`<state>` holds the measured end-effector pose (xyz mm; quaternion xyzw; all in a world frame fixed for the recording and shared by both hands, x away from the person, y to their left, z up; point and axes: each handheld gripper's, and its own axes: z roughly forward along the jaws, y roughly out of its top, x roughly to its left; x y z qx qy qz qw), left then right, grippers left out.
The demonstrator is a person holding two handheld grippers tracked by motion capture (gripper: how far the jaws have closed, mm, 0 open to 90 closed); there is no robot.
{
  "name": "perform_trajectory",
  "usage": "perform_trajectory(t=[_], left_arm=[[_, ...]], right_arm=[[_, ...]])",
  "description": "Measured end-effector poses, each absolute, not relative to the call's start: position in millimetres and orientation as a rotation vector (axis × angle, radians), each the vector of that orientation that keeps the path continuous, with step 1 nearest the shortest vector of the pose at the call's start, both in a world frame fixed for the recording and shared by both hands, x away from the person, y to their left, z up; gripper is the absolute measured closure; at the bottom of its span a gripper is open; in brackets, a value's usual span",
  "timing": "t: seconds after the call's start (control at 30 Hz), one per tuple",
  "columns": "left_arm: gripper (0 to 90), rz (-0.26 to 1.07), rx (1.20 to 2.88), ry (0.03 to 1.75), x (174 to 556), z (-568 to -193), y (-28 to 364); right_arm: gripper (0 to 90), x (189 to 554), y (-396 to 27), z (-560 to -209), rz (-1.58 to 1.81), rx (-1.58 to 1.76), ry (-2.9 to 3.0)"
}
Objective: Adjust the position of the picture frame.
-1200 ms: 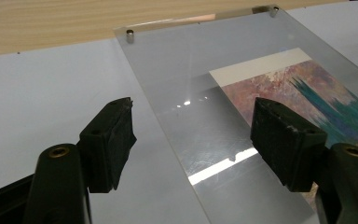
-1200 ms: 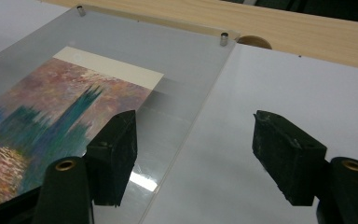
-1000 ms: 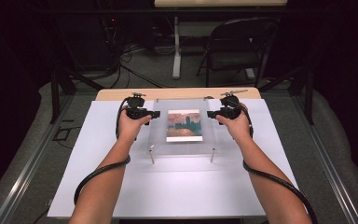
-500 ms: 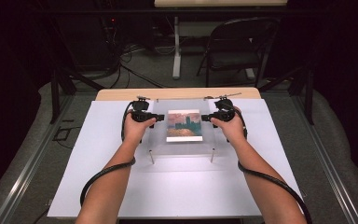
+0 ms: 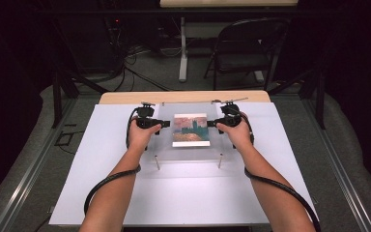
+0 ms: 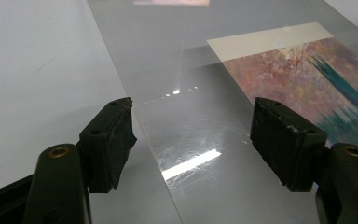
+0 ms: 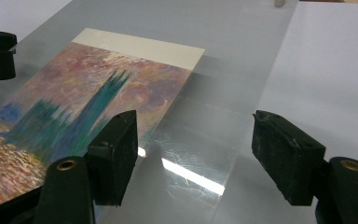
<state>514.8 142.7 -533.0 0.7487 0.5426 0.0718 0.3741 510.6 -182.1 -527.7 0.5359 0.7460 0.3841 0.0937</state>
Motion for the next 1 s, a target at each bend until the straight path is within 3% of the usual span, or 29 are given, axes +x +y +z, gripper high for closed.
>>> perform_trajectory(t=[1.0], left_arm=[[21.4, 0.08, 1.807, 1.443, 517.7, -544.6, 143.2]], right_arm=[[25.4, 514.8, -183.7, -541.6, 1.244, 1.721, 2.157]])
